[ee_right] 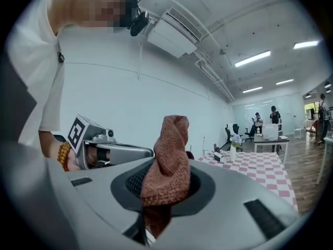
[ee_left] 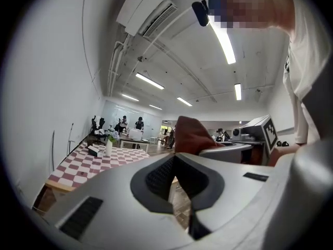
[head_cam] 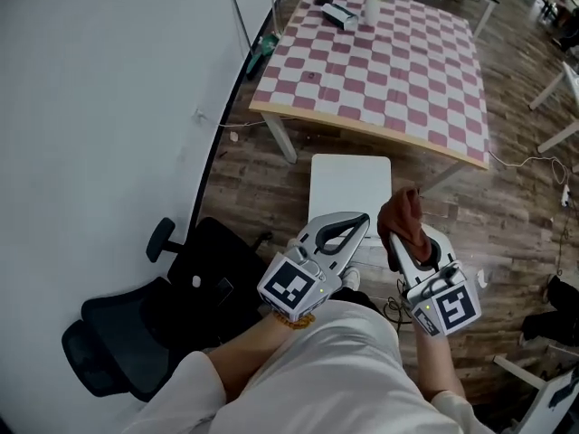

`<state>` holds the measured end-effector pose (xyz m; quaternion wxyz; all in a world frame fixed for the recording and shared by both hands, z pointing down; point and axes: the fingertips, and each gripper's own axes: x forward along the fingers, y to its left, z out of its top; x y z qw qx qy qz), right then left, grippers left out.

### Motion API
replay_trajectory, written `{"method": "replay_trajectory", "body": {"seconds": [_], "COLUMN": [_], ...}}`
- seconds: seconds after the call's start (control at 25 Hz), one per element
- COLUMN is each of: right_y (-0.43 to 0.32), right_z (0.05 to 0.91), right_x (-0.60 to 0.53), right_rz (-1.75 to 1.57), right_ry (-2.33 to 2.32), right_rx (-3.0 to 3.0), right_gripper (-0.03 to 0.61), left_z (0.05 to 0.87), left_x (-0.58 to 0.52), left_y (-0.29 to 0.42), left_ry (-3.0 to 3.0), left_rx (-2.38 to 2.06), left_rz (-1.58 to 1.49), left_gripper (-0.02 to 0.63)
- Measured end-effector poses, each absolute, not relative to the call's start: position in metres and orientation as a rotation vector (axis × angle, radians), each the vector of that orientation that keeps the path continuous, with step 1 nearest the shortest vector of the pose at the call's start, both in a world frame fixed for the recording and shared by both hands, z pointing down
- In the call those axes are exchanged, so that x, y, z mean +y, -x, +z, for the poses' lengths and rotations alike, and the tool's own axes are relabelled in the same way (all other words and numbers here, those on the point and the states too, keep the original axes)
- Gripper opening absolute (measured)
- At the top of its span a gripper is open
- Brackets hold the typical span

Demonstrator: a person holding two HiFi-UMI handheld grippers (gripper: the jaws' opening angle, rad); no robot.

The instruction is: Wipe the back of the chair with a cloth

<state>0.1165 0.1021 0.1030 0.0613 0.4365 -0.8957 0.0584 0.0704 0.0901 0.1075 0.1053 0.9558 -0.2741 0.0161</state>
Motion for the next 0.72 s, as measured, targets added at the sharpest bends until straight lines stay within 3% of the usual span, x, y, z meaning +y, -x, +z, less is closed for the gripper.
{"method": "replay_trajectory", "body": {"seconds": [0.72], "right_y": [-0.107], "right_z": [0.072], "right_x": [0.108], "right_rz": [0.101], "right_ry": [-1.345], "right_rx": [-2.762], "right_gripper": [0.080], "left_z": [0.084], "left_x": [0.092], "left_y": [-0.063], "left_ry": [-2.862], "left_rx": [-0.821], "left_rz": [-0.029], "left_gripper": [0.011]}}
